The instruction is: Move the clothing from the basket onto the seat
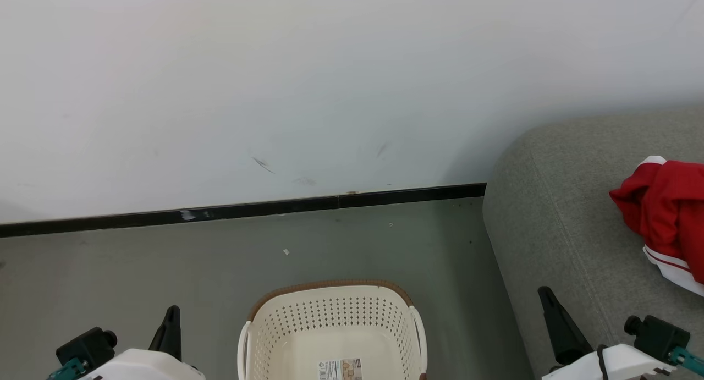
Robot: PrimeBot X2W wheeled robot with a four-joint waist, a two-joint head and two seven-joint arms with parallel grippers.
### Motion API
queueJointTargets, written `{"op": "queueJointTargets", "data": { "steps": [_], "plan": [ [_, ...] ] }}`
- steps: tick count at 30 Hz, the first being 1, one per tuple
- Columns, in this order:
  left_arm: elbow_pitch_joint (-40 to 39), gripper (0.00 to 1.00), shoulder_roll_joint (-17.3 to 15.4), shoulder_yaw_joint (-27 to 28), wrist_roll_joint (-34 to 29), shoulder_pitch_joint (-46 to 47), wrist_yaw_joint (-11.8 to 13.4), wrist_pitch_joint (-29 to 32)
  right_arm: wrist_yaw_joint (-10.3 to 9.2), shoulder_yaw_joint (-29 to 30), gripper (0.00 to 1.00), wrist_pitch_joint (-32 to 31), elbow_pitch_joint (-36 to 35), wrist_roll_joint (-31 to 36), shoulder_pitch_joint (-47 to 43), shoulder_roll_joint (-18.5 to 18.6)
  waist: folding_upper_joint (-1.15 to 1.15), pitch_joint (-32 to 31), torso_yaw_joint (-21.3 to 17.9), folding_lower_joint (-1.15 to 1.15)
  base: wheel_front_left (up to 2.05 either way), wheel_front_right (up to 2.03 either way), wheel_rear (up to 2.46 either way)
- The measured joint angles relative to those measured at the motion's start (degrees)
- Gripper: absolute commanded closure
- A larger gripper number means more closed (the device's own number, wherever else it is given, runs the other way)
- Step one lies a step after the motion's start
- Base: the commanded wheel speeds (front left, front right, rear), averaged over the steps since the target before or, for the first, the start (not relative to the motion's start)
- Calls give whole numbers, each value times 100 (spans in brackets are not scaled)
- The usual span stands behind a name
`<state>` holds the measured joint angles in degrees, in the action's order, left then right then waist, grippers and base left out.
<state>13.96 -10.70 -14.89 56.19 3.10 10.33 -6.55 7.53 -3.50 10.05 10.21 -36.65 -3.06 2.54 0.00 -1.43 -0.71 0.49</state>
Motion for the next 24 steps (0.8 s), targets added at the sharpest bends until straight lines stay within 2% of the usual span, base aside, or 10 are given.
{"op": "queueJointTargets", "data": {
  "steps": [9,24],
  "plan": [
    [-25,100,131,254,506,0,-197,172,-2,67,100,-157,87,-843,11,91,0,4,12,0,0,0,0],
    [-58,100,320,682,1311,1,-480,452,-3,127,100,-369,182,-2237,232,186,0,53,27,-35,0,0,0]
  ]
}}
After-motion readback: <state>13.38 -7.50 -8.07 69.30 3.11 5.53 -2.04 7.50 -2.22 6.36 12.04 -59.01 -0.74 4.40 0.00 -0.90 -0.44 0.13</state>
